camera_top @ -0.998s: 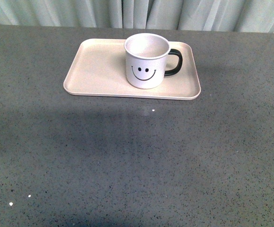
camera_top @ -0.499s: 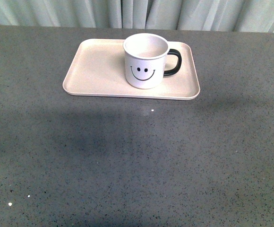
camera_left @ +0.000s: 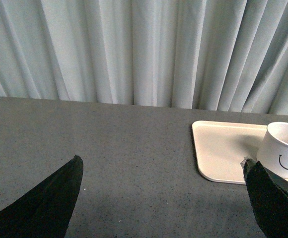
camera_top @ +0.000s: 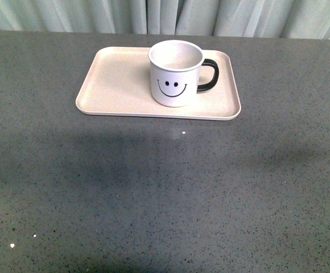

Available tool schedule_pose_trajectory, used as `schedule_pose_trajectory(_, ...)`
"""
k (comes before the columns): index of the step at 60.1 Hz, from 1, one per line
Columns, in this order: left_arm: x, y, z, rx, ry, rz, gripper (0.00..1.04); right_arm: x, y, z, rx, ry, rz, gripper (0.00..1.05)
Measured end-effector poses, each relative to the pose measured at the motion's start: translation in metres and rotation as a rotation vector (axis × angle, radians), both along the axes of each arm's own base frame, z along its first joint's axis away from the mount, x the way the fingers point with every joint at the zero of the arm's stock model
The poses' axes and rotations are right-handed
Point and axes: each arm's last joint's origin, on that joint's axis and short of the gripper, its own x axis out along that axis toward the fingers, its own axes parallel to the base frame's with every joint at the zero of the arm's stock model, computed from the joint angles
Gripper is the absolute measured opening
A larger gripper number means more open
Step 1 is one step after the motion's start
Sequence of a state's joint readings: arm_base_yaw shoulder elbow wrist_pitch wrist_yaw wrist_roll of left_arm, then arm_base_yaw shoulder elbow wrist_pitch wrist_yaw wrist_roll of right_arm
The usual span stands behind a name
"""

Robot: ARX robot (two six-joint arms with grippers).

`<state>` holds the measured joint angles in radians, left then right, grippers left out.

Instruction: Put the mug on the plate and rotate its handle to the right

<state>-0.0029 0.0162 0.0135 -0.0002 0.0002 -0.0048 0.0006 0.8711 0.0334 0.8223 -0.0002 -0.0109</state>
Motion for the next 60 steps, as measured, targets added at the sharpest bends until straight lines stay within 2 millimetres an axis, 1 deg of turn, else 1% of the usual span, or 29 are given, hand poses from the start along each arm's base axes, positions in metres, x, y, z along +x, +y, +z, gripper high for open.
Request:
schedule_pose_trajectory(19, 0.000, 0.000, 0.000, 0.000, 0.000, 0.000, 0.95, -0.022, 0.000, 0.008, 0.000, -0.024, 0.000, 0.02)
schedule_pose_trajectory(60, 0.000, 0.000, 0.000, 0.000, 0.000, 0.000, 0.95, -0.042, 0.000, 0.011, 0.000, -0.035, 0.000, 0.02)
